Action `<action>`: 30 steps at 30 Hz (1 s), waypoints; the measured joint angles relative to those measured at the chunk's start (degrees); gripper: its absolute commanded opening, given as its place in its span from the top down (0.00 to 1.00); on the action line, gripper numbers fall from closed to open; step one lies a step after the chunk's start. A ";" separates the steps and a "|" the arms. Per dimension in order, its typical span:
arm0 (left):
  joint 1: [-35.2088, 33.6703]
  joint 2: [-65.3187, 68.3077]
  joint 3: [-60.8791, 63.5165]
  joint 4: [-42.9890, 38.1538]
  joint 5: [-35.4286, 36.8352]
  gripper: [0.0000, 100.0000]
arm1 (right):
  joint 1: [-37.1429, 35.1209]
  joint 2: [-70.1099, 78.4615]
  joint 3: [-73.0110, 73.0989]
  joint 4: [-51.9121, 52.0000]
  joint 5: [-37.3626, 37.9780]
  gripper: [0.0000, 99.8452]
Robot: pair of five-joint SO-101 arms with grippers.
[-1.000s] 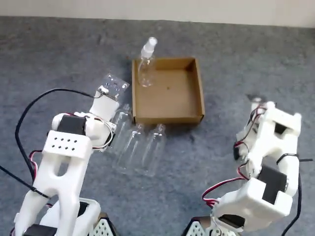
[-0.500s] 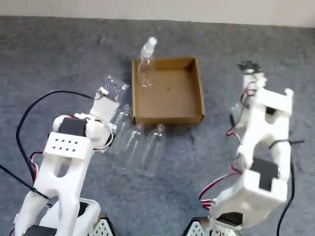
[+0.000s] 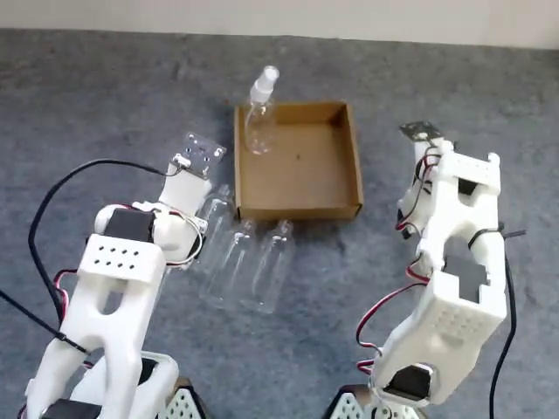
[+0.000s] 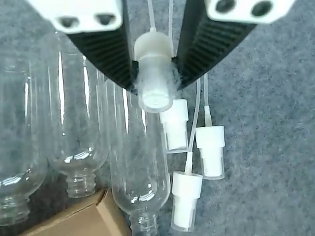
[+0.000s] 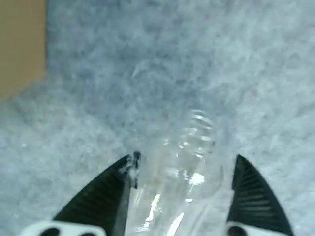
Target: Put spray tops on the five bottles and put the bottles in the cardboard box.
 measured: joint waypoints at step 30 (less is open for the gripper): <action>0.00 0.00 0.00 0.00 0.00 1.00 | 0.88 -0.26 -0.53 1.23 -1.67 0.81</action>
